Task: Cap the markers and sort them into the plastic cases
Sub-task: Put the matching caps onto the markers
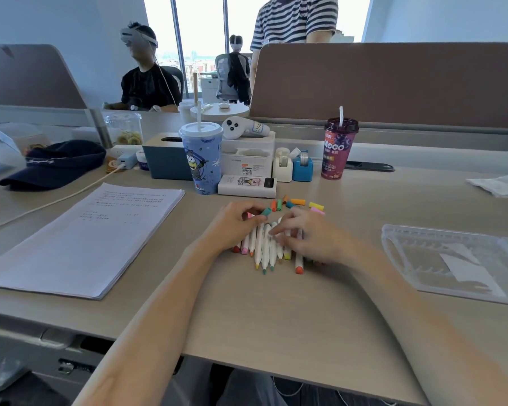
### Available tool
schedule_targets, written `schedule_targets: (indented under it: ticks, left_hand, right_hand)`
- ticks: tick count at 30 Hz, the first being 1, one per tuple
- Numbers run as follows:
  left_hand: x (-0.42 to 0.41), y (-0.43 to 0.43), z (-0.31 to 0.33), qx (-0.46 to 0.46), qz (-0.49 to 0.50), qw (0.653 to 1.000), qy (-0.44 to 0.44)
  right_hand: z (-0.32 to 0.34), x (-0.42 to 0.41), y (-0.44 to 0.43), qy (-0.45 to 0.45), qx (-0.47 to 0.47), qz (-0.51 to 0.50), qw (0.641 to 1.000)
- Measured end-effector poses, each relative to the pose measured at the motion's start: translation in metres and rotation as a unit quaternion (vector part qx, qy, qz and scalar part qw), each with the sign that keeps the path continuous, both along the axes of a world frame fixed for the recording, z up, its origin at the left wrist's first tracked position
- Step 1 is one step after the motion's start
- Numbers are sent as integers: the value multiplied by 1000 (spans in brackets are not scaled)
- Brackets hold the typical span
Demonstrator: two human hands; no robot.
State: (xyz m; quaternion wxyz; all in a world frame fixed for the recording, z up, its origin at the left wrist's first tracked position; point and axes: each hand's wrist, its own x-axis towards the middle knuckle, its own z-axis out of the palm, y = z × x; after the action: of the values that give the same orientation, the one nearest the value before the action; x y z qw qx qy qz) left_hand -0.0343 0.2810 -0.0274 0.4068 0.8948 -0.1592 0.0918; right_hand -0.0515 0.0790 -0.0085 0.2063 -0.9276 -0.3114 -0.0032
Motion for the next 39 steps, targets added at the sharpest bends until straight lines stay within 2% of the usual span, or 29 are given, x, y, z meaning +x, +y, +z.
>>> schedule_targets:
  ticks: [6, 10, 14, 17, 22, 25, 39]
  left_hand:
    - [2, -1, -2, -13, 5, 1000, 9]
    - [3, -1, -1, -18, 1, 1000, 10]
    - [3, -1, -1, -67, -6, 998, 21]
    - [5, 0, -2, -84, -17, 996, 23]
    - [5, 1, -2, -72, -39, 996, 19]
    - [1, 0, 2, -94, -50, 994, 11]
    - [3, -1, 4, -136, -30, 990, 5]
  right_hand:
    - [-1, -1, 0, -13, -25, 13, 1000]
    - [2, 0, 6, -39, -116, 21, 992]
    - [4, 2, 3, -79, -162, 47, 982]
    - [1, 7, -7, -77, -121, 51, 988]
    - [9, 10, -18, -43, 75, -19, 996]
    - [10, 12, -24, -84, 118, -59, 988]
    - [7, 15, -32, -144, 117, -74, 980]
